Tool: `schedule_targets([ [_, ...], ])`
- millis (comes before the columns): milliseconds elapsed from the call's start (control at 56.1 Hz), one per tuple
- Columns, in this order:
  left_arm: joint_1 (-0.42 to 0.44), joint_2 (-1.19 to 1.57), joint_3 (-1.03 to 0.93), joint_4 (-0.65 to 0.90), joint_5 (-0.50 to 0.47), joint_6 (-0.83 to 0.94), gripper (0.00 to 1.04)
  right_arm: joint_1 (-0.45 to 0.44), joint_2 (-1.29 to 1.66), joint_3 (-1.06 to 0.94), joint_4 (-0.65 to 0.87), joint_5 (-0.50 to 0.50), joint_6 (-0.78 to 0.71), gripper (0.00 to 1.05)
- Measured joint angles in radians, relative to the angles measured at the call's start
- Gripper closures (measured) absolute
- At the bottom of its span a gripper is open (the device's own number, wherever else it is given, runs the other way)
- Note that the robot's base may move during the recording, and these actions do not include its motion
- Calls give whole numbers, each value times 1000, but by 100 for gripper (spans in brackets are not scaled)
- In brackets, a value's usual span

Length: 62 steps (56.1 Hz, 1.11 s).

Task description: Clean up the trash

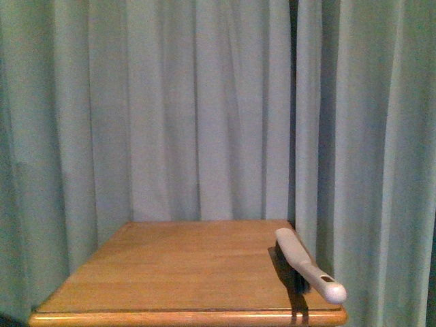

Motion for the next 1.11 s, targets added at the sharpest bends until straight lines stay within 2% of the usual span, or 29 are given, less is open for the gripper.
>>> schedule_targets([
  [18,1,0,-1,-1,0,-2,76,25,18,7,-12,63,-3,7],
  [36,4,-5,-2,-1,5,-10,76,184,250,71,-35,457,20,7],
  [71,3,-5,-2,-1,5,-11,76,215,336,109,-24,483,39,7],
  [250,4,-5,-2,-1,3,-13,76,249,664,360,-2,315,166,7],
  [463,4,-5,-2,-1,3,-13,76,277,1079,725,-103,151,308,7],
  [731,4,-5,-2,-1,3,-14,76,341,1463,1108,-250,87,454,7],
  [945,3,-5,-2,-1,4,-14,76,365,1669,1274,-373,89,539,7],
  [1105,4,-5,-2,-1,4,-14,76,369,1773,1353,-390,79,572,7],
])
